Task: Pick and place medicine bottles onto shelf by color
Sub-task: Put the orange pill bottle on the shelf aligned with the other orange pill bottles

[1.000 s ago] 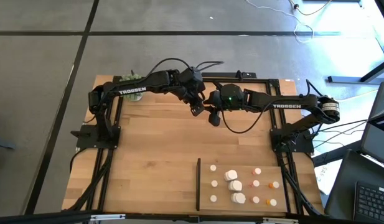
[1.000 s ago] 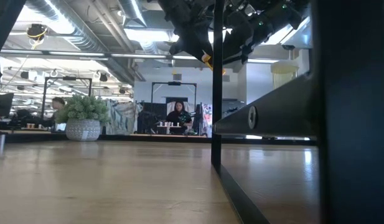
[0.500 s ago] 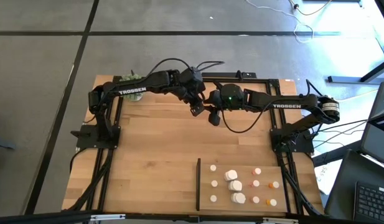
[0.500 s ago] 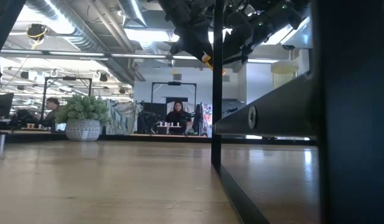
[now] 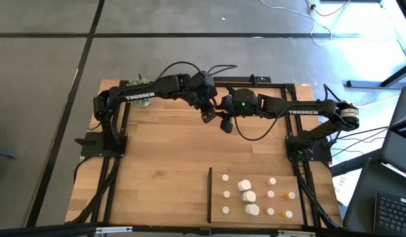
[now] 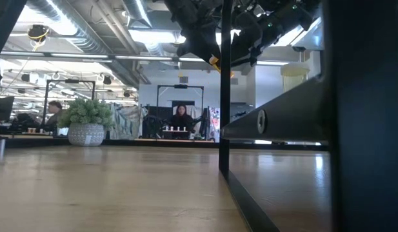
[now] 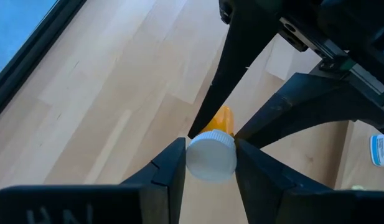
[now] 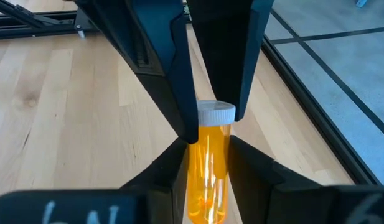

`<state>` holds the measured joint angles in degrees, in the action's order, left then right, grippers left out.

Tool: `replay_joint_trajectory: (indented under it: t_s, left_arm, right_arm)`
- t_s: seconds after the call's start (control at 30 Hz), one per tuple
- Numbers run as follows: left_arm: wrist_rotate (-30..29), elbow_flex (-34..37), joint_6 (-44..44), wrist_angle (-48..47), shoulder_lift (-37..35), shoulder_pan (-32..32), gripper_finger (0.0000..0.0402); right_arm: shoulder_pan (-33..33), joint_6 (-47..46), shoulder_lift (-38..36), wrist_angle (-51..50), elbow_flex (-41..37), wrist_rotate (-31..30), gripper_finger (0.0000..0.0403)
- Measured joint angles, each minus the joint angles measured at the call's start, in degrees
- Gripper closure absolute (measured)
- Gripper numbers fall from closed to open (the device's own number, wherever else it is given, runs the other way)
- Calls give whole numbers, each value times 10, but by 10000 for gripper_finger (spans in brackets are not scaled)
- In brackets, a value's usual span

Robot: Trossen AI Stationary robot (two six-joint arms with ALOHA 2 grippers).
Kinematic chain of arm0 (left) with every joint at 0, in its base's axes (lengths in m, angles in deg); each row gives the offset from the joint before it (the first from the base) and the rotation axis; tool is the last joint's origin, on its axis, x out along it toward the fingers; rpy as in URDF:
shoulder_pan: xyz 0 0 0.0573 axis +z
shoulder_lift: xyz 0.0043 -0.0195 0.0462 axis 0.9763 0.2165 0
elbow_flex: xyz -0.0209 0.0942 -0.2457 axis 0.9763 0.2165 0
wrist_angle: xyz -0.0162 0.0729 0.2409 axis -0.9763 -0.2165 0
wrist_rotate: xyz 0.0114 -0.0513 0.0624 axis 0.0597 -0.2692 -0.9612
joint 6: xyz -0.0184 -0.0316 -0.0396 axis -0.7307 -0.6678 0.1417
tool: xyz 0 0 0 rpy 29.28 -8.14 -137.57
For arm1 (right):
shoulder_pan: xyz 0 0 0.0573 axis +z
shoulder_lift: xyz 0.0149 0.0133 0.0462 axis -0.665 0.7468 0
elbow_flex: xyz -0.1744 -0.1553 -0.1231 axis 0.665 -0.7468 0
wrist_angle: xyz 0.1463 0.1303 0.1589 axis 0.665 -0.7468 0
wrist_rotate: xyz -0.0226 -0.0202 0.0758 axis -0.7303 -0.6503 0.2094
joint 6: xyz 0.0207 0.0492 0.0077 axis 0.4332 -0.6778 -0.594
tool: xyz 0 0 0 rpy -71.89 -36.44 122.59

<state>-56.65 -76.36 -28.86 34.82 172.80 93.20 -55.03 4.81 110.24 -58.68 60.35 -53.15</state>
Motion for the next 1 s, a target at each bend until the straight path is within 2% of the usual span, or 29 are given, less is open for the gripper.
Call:
replay_joint_trajectory:
  t_s: [0.2, 0.6, 0.8, 1.0]
  left_arm:
    - [-1, 0, -8, 1, 0, 0, 286]
    - [-4, 0, 20, 5, 0, 1, 247]
    - [-3, 0, 26, 3, -3, 8, 244]
    - [-2, -1, 19, -3, -31, 28, 244]
  right_arm:
    - [0, 0, 0, 0, 0, 0, 299]
    - [0, 0, 0, 2, 0, 1, 299]
    - [0, -5, -3, -1, 0, 0, 299]
    - [-6, -22, -27, -29, 0, -50, 299]
